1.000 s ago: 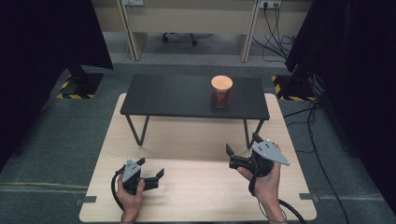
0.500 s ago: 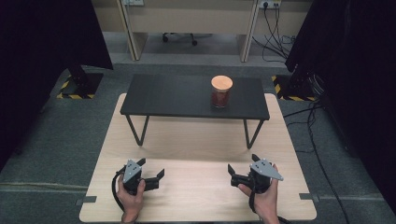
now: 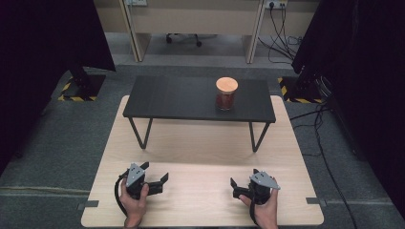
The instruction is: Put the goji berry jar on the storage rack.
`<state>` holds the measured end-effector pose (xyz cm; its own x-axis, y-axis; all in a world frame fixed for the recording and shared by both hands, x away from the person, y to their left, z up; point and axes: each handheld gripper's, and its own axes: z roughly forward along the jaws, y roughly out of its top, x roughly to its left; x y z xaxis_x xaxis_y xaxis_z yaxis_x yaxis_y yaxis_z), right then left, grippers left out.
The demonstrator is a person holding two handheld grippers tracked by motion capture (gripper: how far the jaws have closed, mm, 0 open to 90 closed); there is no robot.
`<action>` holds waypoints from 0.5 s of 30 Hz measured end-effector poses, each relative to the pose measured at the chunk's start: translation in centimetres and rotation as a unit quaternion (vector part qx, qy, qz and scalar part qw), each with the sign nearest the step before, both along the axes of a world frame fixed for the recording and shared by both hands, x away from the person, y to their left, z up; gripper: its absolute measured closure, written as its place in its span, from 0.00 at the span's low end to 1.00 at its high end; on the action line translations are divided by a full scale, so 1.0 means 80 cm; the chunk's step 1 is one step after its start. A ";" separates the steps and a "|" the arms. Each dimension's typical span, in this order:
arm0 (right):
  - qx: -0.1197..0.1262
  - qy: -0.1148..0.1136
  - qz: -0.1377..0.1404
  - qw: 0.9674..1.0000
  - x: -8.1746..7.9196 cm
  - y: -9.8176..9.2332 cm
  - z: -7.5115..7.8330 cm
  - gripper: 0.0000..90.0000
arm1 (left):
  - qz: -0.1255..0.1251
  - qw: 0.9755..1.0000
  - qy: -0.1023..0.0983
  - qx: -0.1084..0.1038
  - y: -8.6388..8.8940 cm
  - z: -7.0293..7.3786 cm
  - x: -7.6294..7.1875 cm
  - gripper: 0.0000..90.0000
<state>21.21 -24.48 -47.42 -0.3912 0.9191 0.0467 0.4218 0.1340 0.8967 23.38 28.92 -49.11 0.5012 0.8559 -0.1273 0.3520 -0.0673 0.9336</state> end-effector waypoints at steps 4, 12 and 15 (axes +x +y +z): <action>0.006 0.002 0.003 1.000 0.002 -0.003 0.000 0.03 | 0.000 1.000 0.001 0.000 0.000 0.000 0.000 0.05; 0.037 0.005 0.007 0.999 0.004 -0.016 -0.004 0.03 | -0.001 1.000 0.001 0.000 0.000 0.000 0.000 0.05; 0.037 0.004 0.005 0.999 0.003 -0.016 -0.005 0.04 | 0.000 1.000 0.002 -0.002 0.000 0.000 0.001 0.05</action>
